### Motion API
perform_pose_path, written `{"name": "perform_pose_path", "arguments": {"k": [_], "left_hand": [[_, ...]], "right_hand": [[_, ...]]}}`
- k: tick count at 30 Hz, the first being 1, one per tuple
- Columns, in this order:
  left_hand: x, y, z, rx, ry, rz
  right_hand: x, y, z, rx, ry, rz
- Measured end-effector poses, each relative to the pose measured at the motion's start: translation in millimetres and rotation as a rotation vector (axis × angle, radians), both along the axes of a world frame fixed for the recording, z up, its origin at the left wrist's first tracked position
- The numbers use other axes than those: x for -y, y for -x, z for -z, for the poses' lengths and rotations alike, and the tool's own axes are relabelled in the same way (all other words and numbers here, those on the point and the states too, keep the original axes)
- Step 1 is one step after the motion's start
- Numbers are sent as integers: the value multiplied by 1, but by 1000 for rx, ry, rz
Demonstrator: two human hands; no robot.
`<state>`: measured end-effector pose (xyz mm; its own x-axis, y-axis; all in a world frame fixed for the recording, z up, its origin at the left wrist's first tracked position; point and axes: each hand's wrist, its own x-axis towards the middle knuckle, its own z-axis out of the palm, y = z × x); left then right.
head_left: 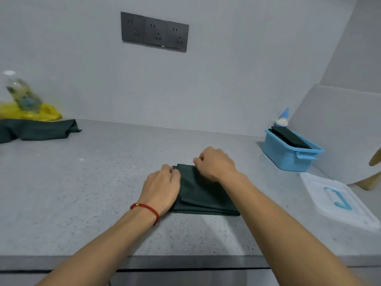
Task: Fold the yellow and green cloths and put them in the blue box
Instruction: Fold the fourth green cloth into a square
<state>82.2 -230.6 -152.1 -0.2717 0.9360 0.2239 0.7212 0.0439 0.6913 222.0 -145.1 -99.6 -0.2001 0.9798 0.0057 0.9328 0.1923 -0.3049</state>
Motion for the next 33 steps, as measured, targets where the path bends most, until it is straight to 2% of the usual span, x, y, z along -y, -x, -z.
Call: {"name": "perform_pose_path", "arguments": {"k": [1,2,4,5,8,10,12,15,21,28,31,33], "left_hand": [[2,-4,3,-72,34,6],[4,-9,7,-185,70,24],[7,-16,16,-355,115,108],[4,-15,18,-380,114,158],[-20,4,17,-300,54,143],[-36,19,13,-245,15,37],[-45,23,12,-103,-15,-19],[-44,16,15,80,-80,-31],[-43,18,21,-117,-96,22],[-45,14,19,-154,-73,4],[-45,14,18,-156,-71,-3],[-46,15,19,-162,-70,-6]], "right_hand": [[-2,-6,5,104,-112,-29],[-3,-13,11,171,-133,-84],[-3,-29,24,197,-51,-155],[-3,-38,29,197,-59,-132],[-1,-69,40,191,-182,2],[4,-85,42,103,-132,84],[9,-92,44,-2,-103,131],[11,-89,48,-43,-192,201],[12,-84,70,-174,-241,303],[7,-86,66,-76,-287,278],[12,-78,60,-7,-480,119],[12,-74,62,22,-399,-134]]}}
